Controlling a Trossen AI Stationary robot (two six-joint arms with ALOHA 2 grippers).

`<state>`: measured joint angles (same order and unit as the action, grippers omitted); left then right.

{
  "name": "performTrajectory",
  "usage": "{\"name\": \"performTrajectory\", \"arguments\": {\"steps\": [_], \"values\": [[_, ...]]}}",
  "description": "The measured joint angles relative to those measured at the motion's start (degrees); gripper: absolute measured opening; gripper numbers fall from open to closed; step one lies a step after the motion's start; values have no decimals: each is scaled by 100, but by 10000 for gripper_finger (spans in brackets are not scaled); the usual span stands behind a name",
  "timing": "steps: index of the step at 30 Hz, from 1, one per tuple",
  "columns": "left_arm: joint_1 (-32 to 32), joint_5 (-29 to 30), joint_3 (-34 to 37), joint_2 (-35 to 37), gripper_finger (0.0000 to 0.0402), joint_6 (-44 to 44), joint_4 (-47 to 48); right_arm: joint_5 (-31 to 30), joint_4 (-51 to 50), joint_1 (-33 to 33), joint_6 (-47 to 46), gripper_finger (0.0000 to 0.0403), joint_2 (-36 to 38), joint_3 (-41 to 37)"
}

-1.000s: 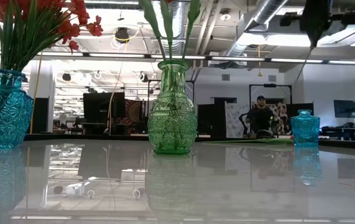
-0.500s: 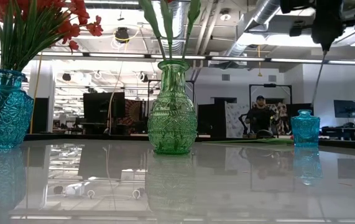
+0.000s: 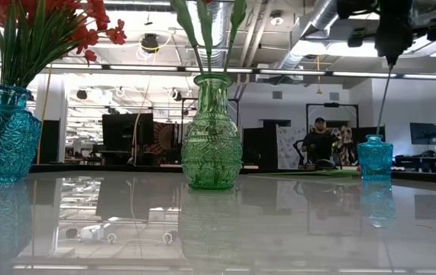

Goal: Sort flowers into vase by color
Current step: Put the bottom right orange flower into the right blue vase

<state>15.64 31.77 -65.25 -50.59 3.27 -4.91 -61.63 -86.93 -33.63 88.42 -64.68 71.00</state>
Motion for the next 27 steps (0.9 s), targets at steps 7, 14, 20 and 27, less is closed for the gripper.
{"name": "performTrajectory", "arguments": {"steps": [7,14,20,27], "values": [[0,-4,0,0,134,-2,44,-32,16,22,-2,27,-185,0],[0,-10,0,0,134,-39,164,-68,36,16,-24,27,-407,0],[0,-195,0,0,134,-48,171,-66,87,21,-47,30,-585,0],[2,-297,0,0,134,-46,247,-27,228,41,-82,35,-793,0]]}}
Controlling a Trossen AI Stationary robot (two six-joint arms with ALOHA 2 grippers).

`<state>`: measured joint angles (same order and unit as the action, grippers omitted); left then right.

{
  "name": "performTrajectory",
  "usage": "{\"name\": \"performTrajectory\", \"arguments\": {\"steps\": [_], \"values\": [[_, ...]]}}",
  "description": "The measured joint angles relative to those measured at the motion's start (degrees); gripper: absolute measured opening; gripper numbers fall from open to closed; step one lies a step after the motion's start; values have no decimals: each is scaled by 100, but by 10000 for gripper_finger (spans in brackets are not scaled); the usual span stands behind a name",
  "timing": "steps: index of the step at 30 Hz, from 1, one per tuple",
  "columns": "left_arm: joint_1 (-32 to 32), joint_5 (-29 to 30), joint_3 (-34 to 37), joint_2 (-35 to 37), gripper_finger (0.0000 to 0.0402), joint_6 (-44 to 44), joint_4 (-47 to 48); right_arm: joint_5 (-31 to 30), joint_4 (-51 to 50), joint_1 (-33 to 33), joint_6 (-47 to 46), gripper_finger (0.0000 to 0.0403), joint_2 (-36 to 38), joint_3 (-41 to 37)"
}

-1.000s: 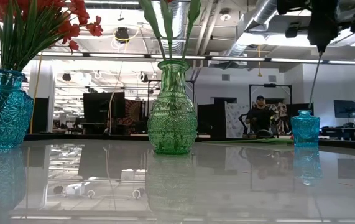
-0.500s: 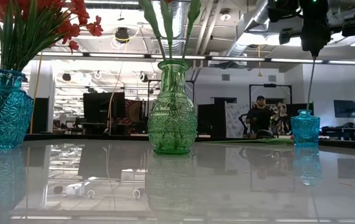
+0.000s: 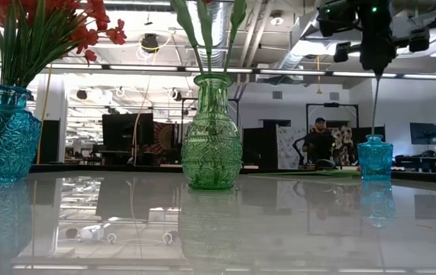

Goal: Sort flowers into vase by color
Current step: Put the bottom right orange flower into the right blue vase

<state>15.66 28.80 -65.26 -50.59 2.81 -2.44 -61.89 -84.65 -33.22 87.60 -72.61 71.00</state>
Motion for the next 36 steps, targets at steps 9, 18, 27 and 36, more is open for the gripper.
{"name": "performTrajectory", "arguments": {"steps": [9,18,27,36], "values": [[0,0,-2,0,134,42,37,70,-2,226,-11,35,-344,0],[0,0,-2,0,134,46,55,308,1,372,-335,37,-466,0],[0,2,-2,0,134,105,55,347,-3,440,-502,50,-461,0],[0,2,-2,0,134,105,55,427,5,438,-617,52,-462,0]]}}
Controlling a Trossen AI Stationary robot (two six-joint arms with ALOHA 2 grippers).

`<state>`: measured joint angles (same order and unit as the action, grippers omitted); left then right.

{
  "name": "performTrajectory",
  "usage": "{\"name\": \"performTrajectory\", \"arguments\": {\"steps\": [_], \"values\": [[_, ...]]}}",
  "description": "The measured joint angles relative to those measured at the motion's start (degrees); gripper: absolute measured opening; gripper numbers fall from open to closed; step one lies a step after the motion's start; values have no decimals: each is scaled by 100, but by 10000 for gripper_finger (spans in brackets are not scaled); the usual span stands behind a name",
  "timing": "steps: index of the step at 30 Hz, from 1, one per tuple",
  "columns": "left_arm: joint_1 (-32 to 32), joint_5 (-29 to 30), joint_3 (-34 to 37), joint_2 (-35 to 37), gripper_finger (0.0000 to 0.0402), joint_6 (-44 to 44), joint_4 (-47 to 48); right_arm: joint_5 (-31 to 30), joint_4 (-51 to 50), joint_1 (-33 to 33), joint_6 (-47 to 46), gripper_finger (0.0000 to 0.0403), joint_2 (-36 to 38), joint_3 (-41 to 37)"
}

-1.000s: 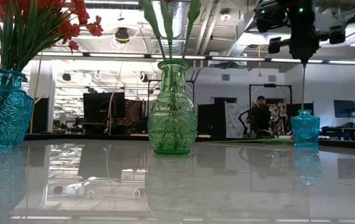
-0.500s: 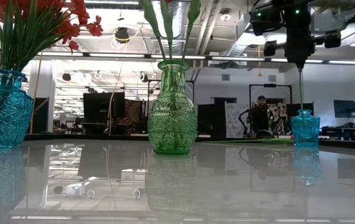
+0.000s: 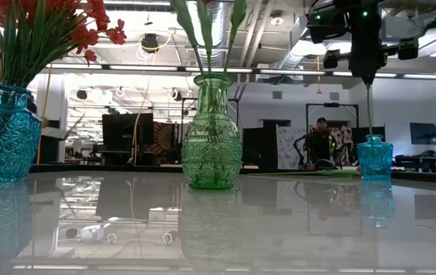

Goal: Sort flowers into vase by color
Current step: Put the bottom right orange flower into the right blue vase, then put the top orange flower into the right blue vase

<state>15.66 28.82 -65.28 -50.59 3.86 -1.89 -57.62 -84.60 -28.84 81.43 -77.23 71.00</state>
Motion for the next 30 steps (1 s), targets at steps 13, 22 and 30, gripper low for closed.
{"name": "performTrajectory", "arguments": {"steps": [13,22,30], "values": [[0,2,0,0,134,0,-9,271,-1,39,-433,136,2,0],[0,2,0,0,134,-4,-37,266,-20,139,-1132,205,2,0],[0,2,0,2,134,-9,-42,851,-231,676,-1757,211,11,2]]}}
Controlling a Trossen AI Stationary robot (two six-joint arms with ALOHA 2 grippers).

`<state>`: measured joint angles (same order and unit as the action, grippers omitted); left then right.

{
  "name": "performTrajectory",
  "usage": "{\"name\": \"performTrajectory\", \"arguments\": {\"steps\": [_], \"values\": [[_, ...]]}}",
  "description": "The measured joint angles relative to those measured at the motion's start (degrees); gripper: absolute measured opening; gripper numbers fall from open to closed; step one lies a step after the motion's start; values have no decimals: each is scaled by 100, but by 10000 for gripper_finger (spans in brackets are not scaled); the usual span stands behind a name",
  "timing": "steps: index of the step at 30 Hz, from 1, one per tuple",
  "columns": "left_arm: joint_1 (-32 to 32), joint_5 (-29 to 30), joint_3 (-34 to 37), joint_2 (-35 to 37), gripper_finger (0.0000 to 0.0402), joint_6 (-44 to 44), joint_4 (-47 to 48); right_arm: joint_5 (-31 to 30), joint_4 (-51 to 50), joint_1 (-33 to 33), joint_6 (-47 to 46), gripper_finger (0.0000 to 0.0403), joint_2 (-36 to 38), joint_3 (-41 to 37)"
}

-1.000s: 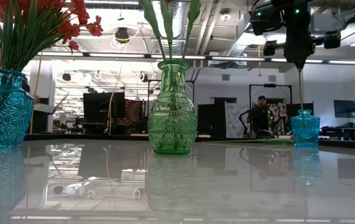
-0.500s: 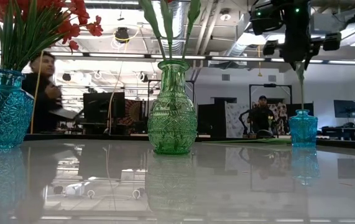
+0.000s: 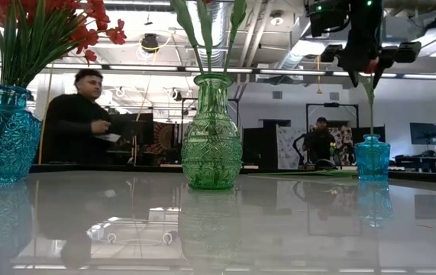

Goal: Sort flowers into vase by color
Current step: Put the top orange flower into the right blue vase

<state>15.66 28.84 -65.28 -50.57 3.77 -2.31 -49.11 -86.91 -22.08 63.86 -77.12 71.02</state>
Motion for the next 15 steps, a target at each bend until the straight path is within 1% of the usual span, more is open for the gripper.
{"name": "performTrajectory", "arguments": {"steps": [7,15], "values": [[-2,2,0,2,134,-127,-24,517,-214,499,-770,211,2,0],[-2,-9,-7,118,134,-345,-29,1369,-264,1144,-1675,211,2,0]]}}
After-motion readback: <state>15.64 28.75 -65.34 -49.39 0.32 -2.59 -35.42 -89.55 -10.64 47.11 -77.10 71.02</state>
